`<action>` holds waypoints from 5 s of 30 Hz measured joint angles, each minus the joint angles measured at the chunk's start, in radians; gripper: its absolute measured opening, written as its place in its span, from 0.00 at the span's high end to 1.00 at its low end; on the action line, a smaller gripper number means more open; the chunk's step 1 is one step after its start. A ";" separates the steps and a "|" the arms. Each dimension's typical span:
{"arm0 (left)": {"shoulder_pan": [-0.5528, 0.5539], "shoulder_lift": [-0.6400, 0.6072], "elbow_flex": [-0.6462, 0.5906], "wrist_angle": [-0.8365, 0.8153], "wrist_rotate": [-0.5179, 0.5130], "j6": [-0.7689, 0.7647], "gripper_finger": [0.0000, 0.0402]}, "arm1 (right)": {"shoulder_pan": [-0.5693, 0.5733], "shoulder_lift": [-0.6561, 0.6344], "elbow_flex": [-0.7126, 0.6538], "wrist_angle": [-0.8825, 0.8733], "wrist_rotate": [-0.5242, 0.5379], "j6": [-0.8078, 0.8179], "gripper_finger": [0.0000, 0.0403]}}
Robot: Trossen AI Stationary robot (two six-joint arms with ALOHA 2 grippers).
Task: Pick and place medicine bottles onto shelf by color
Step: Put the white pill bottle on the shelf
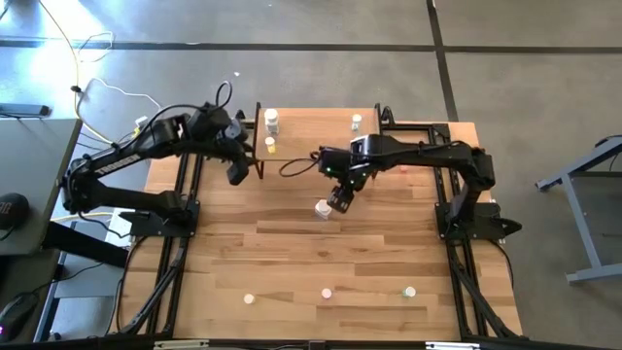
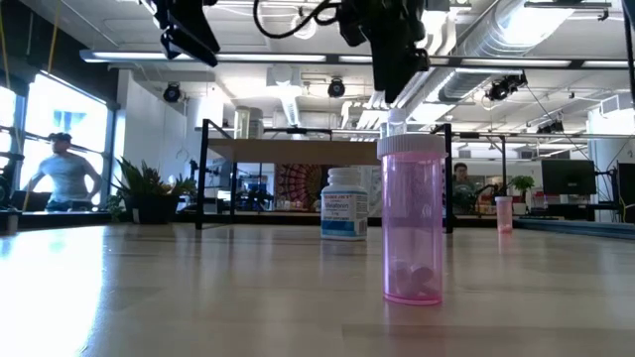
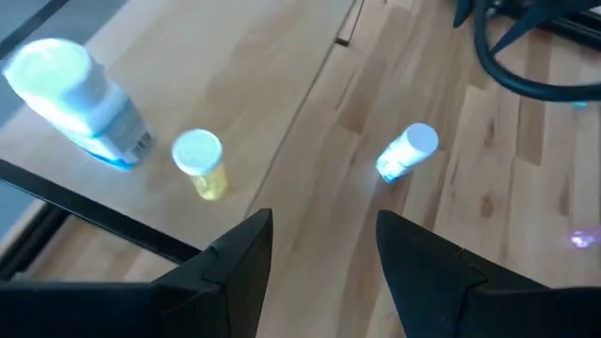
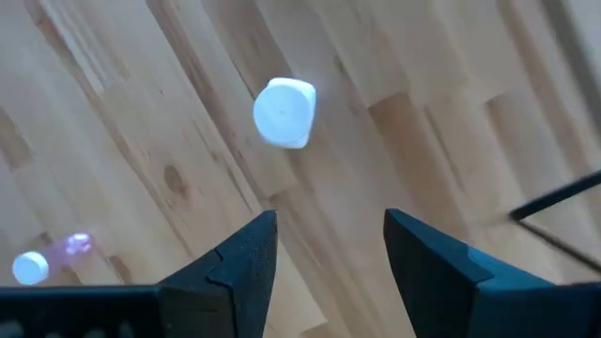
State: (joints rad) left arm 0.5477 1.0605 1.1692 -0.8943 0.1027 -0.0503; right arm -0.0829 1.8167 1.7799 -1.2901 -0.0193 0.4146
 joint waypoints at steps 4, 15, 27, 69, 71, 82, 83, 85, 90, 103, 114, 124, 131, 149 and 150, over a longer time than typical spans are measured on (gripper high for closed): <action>-0.038 -0.041 -0.056 0.058 -0.007 -0.039 0.55 | 0.025 -0.026 -0.094 0.078 0.000 0.059 0.53; -0.125 -0.074 -0.093 0.109 -0.025 -0.105 0.55 | 0.101 -0.027 -0.262 0.319 -0.005 0.057 0.52; -0.157 -0.074 -0.093 0.108 -0.036 -0.149 0.55 | 0.123 -0.016 -0.291 0.455 0.107 -0.049 0.35; -0.157 -0.073 -0.093 0.106 -0.089 -0.119 0.55 | 0.019 0.122 -0.270 0.469 -0.052 -0.109 0.60; -0.157 -0.073 -0.093 0.106 -0.089 -0.120 0.55 | 0.010 0.122 -0.237 0.439 -0.070 -0.131 0.60; -0.155 -0.073 -0.093 0.106 -0.089 -0.122 0.55 | -0.040 0.119 0.059 0.217 -0.124 -0.347 0.60; -0.155 -0.073 -0.093 0.106 -0.089 -0.122 0.55 | -0.047 0.119 0.088 0.201 -0.125 -0.364 0.60; -0.155 -0.073 -0.093 0.106 -0.089 -0.122 0.55 | -0.064 0.119 0.150 0.174 -0.124 -0.392 0.60; -0.155 -0.073 -0.093 0.106 -0.119 -0.122 0.55 | -0.107 0.119 0.278 0.143 -0.107 -0.459 0.60; -0.155 -0.071 -0.093 0.140 -0.220 -0.057 0.55 | -0.258 0.118 0.478 0.096 0.024 -0.606 0.60; -0.155 -0.071 -0.093 0.190 -0.257 -0.043 0.55 | -0.391 0.119 0.517 0.021 0.016 -0.803 0.60; -0.155 -0.071 -0.093 0.204 -0.332 -0.069 0.55 | -0.435 0.125 0.513 -0.039 -0.033 -1.034 0.60; -0.155 -0.071 -0.093 0.204 -0.335 -0.069 0.55 | -0.440 0.159 0.513 -0.083 -0.066 -1.151 0.60; -0.156 -0.071 -0.093 0.204 -0.339 -0.078 0.55 | -0.474 0.266 0.512 -0.118 -0.060 -1.183 0.61; -0.156 -0.071 -0.093 0.204 -0.339 -0.078 0.55 | -0.474 0.268 0.513 -0.116 -0.061 -1.183 0.61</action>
State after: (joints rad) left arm 0.3920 0.9897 1.0767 -0.6903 -0.2367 -0.1279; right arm -0.5568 2.0850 2.2925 -1.4059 -0.0799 -0.7681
